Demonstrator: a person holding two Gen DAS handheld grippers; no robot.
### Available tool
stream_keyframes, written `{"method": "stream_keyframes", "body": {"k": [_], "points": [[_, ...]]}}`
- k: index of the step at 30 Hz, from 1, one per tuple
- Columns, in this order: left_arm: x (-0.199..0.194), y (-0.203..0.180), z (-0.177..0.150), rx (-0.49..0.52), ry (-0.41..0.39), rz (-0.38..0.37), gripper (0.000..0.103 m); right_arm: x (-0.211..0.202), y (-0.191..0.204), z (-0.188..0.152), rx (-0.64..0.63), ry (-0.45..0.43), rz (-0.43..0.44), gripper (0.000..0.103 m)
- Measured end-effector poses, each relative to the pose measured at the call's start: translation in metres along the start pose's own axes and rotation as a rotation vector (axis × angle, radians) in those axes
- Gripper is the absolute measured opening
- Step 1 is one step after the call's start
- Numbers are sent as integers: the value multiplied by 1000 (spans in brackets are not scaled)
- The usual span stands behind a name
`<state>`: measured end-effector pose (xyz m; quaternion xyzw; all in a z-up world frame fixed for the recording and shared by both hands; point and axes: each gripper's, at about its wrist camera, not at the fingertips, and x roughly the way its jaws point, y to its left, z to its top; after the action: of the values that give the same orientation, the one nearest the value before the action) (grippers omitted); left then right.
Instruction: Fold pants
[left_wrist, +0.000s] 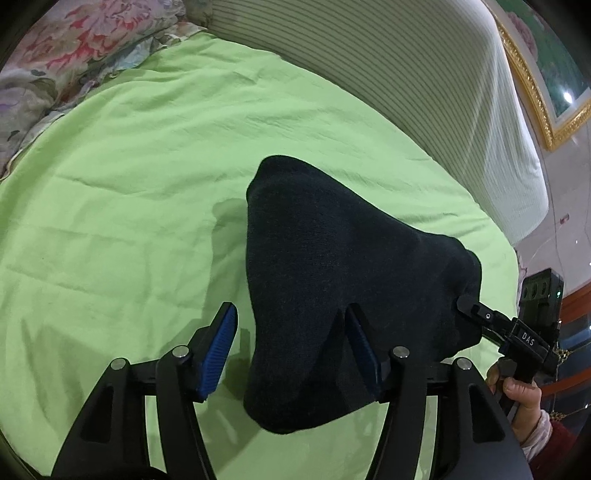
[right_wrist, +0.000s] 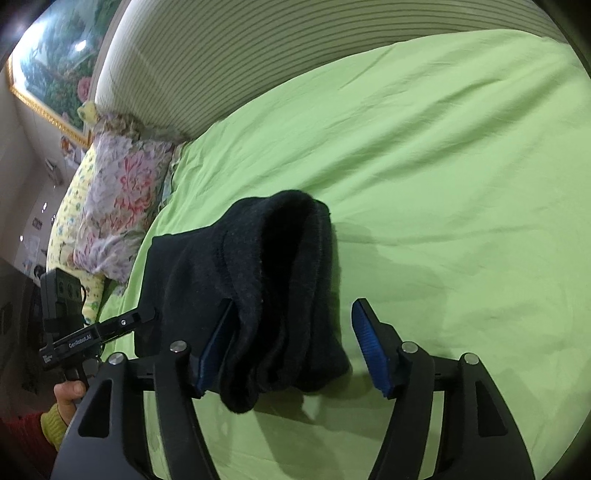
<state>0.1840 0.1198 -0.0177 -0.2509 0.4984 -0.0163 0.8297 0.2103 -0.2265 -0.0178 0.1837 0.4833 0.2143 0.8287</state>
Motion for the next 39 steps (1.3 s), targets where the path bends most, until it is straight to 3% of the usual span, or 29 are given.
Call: {"method": "stream_keyframes", "body": {"k": [7, 11, 19, 26, 34, 39], "points": [[-13, 1, -8, 8, -23, 39, 71, -21, 6, -8, -15, -76, -94, 72], [-22, -10, -15, 57, -52, 97, 80, -31, 21, -15, -73, -118, -113, 75], [-37, -28, -40, 75, -85, 154, 82, -43, 56, -41, -217, -189, -139, 81], [-44, -38, -63, 91, -133, 227, 84, -43, 73, -65, -282, -199, -168, 85], [-51, -52, -83, 172, -218, 291, 84, -45, 88, -91, -413, -258, -234, 88], [-54, -58, -90, 203, -243, 313, 84, -42, 94, -103, -461, -250, -234, 89]]}}
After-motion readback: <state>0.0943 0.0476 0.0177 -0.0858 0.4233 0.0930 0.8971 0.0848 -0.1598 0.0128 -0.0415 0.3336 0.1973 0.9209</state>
